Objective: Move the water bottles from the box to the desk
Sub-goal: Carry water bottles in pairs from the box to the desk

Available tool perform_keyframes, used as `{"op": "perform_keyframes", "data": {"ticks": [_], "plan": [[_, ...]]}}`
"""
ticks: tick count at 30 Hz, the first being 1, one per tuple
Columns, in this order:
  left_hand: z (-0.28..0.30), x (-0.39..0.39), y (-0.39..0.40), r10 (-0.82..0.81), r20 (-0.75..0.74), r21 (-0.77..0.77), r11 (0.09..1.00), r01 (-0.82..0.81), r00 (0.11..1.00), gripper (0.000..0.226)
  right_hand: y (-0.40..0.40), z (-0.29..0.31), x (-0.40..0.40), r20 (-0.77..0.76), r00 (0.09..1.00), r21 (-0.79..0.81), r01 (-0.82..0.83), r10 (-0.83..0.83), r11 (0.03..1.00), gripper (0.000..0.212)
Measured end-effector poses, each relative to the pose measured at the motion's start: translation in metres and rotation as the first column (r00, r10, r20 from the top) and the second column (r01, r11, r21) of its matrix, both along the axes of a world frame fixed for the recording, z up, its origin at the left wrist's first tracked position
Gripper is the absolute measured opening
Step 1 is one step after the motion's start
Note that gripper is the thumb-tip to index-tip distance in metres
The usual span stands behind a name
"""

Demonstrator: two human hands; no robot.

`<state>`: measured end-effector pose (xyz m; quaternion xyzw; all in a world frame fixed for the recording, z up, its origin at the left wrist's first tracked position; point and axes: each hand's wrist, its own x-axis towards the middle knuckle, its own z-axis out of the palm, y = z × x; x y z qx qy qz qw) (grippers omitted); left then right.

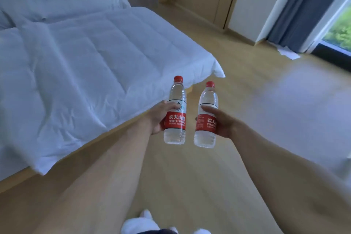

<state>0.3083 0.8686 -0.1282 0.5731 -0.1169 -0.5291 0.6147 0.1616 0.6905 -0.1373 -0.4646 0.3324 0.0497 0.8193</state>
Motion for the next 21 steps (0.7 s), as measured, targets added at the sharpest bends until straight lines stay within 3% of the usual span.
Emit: {"op": "perform_keyframes", "data": {"ticks": [5, 10, 13, 16, 21], "plan": [[-0.001, -0.002, -0.080, -0.188, 0.038, -0.003, 0.982, 0.189, 0.981, 0.033, -0.057, -0.001, -0.029, -0.004, 0.976, 0.082, 0.218, -0.218, 0.973, 0.033], [-0.002, 0.014, -0.153, -0.320, 0.049, -0.015, 0.947, 0.321, 0.946, 0.042, -0.108, 0.000, -0.032, -0.026, 0.949, -0.009, 0.313, -0.313, 0.950, 0.021], [-0.003, 0.035, -0.197, -0.324, 0.068, 0.029, 0.946, 0.322, 0.944, 0.056, -0.141, 0.001, -0.015, -0.041, 0.933, -0.101, 0.353, -0.359, 0.930, 0.035], [0.000, 0.063, -0.239, -0.349, 0.096, 0.063, 0.937, 0.344, 0.932, 0.054, -0.176, 0.006, 0.009, -0.040, 0.916, -0.204, 0.383, -0.399, 0.901, 0.049], [0.008, 0.104, -0.304, -0.425, 0.137, 0.110, 0.904, 0.413, 0.895, 0.053, -0.227, 0.013, 0.040, -0.054, 0.879, -0.239, 0.449, -0.473, 0.861, 0.048]]}}
